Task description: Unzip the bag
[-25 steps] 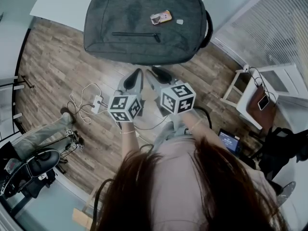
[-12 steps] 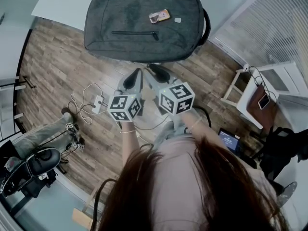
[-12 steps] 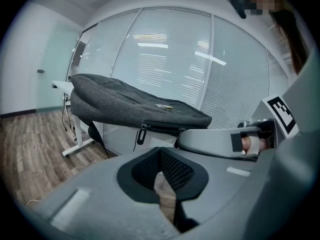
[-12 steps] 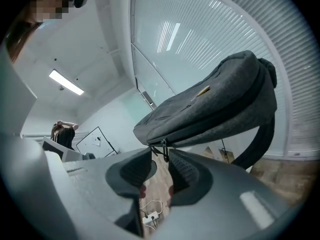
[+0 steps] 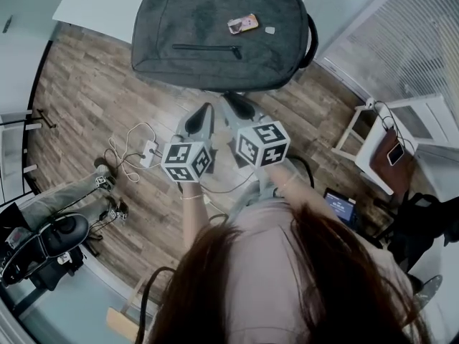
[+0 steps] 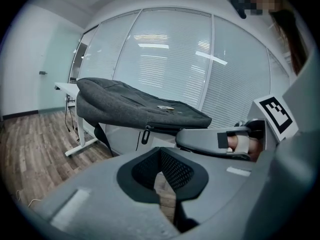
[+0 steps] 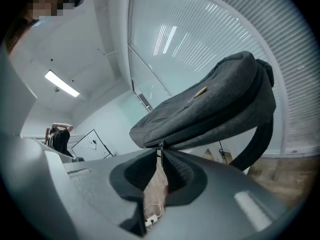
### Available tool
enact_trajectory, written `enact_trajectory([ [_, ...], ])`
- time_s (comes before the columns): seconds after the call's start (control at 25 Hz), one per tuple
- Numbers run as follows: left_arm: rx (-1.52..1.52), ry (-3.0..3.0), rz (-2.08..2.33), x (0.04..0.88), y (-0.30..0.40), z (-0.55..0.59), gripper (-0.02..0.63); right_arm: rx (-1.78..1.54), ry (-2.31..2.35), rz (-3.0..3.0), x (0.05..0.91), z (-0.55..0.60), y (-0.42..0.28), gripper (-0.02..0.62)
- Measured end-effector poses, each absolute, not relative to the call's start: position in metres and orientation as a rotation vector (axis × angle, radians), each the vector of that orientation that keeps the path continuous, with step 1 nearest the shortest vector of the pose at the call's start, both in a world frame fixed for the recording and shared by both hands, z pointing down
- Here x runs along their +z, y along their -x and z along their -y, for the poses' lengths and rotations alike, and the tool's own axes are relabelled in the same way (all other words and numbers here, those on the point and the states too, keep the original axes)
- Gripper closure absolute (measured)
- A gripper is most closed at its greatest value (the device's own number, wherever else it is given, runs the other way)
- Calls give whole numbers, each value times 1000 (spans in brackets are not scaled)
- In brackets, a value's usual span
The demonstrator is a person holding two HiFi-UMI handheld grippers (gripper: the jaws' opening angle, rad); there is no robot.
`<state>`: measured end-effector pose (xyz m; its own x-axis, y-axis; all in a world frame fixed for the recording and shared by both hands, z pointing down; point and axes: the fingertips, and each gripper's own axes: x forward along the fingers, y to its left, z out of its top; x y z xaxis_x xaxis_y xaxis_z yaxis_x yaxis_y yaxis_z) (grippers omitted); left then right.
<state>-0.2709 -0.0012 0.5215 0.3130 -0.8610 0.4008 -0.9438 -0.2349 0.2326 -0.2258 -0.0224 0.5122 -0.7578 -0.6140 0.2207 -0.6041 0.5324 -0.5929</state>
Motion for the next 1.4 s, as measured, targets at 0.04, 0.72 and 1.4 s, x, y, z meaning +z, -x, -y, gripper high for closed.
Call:
enact_trajectory([
  [0.04, 259, -2156, 1604, 521, 272, 1, 595, -1057, 1084, -2738, 512, 23, 226, 551],
  [0.72, 277, -2301, 1619, 485, 254, 27, 595, -896, 1094, -2941, 514, 23, 223, 584],
  [1.4, 664, -2600, 1347, 453, 199, 59, 502, -693, 1148, -3113, 516, 22, 221, 584],
])
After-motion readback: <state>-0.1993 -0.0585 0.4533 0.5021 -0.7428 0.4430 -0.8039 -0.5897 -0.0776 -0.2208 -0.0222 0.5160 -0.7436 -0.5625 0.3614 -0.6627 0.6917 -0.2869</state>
